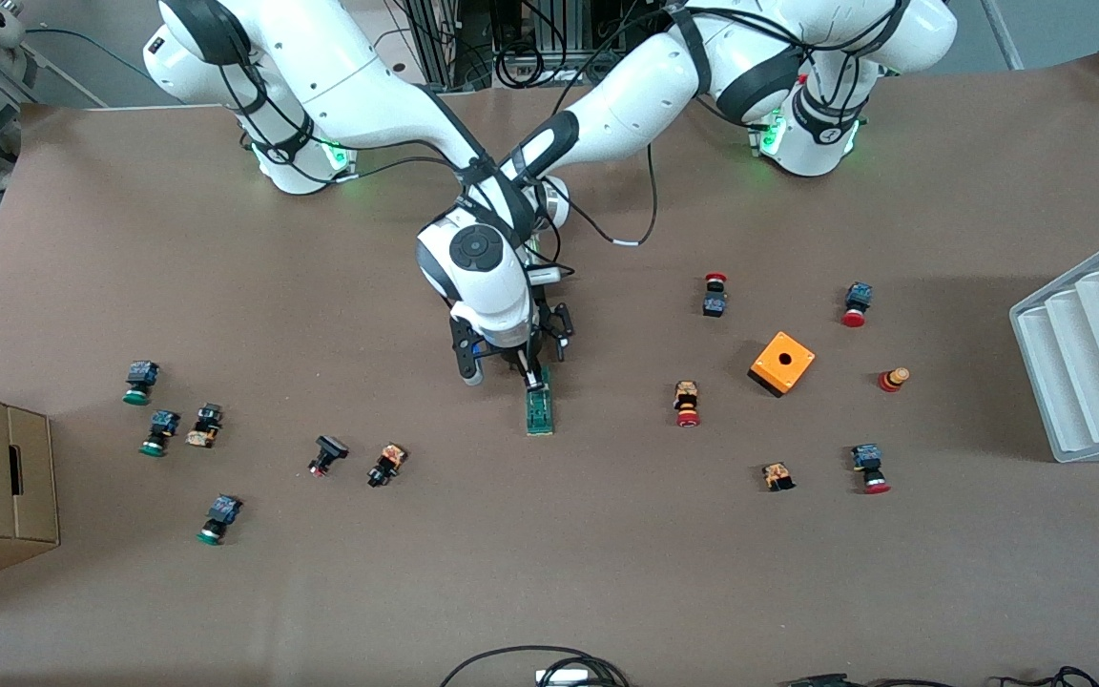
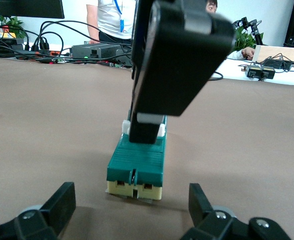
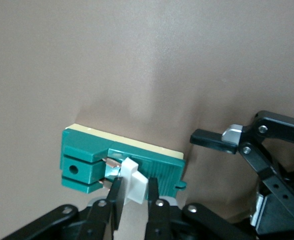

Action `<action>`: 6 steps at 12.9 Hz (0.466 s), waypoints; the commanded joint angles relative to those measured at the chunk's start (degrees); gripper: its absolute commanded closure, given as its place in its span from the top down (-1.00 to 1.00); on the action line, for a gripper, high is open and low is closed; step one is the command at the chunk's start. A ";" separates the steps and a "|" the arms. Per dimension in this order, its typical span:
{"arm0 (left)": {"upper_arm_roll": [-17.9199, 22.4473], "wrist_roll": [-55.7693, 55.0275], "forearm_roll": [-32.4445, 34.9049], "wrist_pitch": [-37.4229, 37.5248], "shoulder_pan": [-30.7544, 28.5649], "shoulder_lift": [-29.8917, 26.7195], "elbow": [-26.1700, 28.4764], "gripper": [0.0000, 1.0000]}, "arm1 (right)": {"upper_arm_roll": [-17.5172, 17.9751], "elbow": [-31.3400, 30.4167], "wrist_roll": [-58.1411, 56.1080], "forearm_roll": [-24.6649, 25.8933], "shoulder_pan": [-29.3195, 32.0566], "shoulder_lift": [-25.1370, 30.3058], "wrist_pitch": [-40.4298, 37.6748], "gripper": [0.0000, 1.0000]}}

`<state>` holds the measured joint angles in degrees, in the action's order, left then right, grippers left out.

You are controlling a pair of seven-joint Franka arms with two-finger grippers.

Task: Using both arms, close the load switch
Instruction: 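Push the white lever over with the right gripper while the left steadies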

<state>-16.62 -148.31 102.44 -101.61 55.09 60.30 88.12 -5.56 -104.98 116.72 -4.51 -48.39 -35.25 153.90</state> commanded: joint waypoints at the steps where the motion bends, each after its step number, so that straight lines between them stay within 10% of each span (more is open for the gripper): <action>1: -0.17 -2.60 -0.14 -1.22 0.20 2.63 -1.20 1.00 | -1.03 1.97 -0.44 1.17 0.40 -2.02 0.97 -0.57; 6: -0.17 -2.69 -0.14 -1.22 0.20 2.54 -1.11 1.00 | -1.03 2.50 -0.26 0.82 0.84 -2.02 0.70 -0.57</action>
<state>-16.62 -148.31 102.44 -101.61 55.09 60.30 88.12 -5.59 -104.96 116.76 -4.51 -48.39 -35.20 153.79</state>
